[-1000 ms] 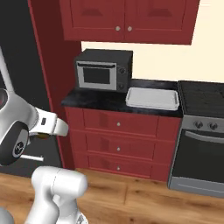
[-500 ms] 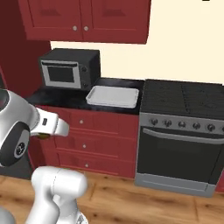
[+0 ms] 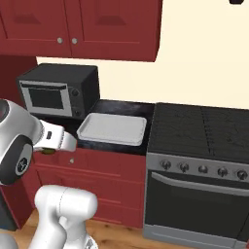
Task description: Pick the kiwi and mango from the fridge and place them inside the tupperware on the counter.
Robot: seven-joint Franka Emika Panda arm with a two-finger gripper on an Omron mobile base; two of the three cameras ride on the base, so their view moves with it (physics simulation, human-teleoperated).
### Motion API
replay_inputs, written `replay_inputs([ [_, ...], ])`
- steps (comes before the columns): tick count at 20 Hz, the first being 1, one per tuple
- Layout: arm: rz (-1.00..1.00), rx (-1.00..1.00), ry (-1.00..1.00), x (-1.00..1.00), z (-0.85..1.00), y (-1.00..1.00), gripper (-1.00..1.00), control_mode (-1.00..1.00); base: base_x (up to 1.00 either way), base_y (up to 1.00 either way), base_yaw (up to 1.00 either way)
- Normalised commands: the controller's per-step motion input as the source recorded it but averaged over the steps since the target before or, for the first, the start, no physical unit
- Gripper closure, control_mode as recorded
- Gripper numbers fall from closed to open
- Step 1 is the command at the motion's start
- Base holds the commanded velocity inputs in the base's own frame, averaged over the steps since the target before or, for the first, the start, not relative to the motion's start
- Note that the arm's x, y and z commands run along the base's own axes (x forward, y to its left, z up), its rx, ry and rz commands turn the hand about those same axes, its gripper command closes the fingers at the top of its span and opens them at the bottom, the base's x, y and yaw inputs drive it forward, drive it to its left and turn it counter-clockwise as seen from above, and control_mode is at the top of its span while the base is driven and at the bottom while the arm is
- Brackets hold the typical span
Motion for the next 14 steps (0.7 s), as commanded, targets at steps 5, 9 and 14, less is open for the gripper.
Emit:
replay_inputs([
  [5,0.00,0.00,0.00,0.00,0.00,0.00,1.00,1.00,0.79,-0.14,0.00],
  [9,0.00,0.00,0.00,0.00,0.00,0.00,1.00,1.00,0.34,-0.16,0.00],
  [14,0.00,0.00,0.00,0.06,-0.39,-0.07,1.00,-1.00,0.06,-0.05,0.00],
])
